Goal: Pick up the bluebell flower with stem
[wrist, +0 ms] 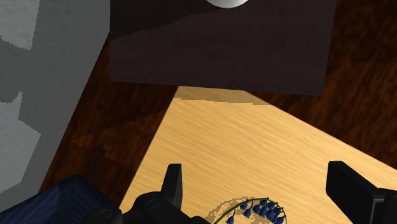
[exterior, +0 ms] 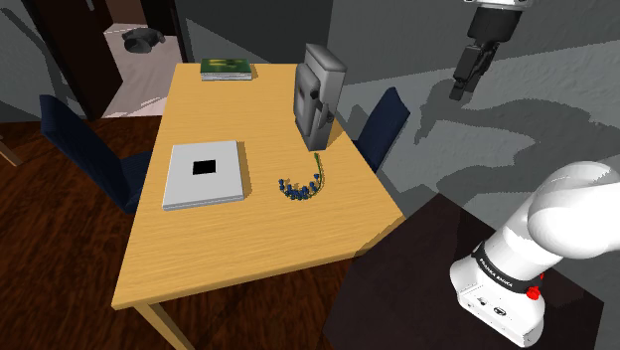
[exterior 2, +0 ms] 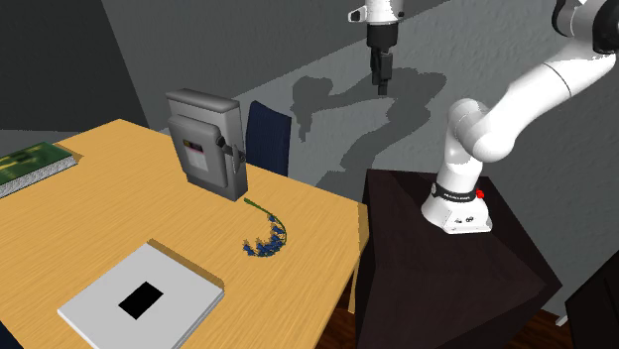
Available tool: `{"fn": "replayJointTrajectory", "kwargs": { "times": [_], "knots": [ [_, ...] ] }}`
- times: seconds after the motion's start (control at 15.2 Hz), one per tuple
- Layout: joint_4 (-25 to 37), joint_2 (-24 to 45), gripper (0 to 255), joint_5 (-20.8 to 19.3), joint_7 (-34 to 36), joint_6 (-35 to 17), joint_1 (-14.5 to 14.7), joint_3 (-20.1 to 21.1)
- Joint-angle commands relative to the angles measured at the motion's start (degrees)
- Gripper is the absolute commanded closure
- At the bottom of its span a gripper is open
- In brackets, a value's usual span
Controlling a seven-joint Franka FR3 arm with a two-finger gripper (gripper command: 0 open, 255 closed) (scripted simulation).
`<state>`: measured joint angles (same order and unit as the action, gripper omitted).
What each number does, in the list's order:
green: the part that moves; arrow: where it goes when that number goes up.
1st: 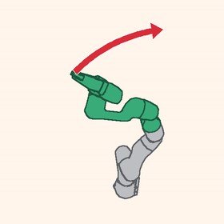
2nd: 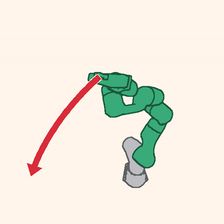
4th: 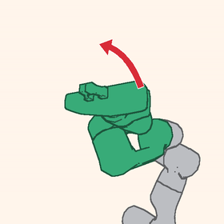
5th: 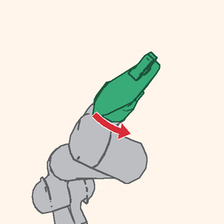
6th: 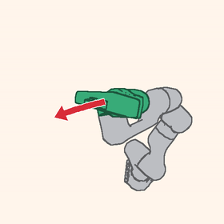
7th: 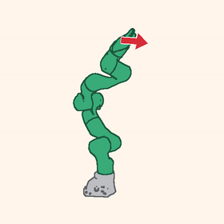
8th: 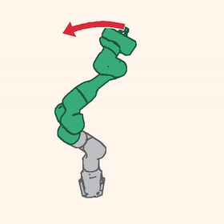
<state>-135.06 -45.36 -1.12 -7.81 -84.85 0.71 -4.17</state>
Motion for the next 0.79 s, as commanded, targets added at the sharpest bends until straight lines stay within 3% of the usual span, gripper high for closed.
{"fn": "replayJointTrajectory", "kwargs": {
  "times": [0.0,0.73],
  "knots": [
    [0.0,0.0,0,0.0,0.0,0.0,0.0,0.0],
    [-5.46,15.69,0,1.47,9.82,-21.06,0.63,6.16]
  ]
}}
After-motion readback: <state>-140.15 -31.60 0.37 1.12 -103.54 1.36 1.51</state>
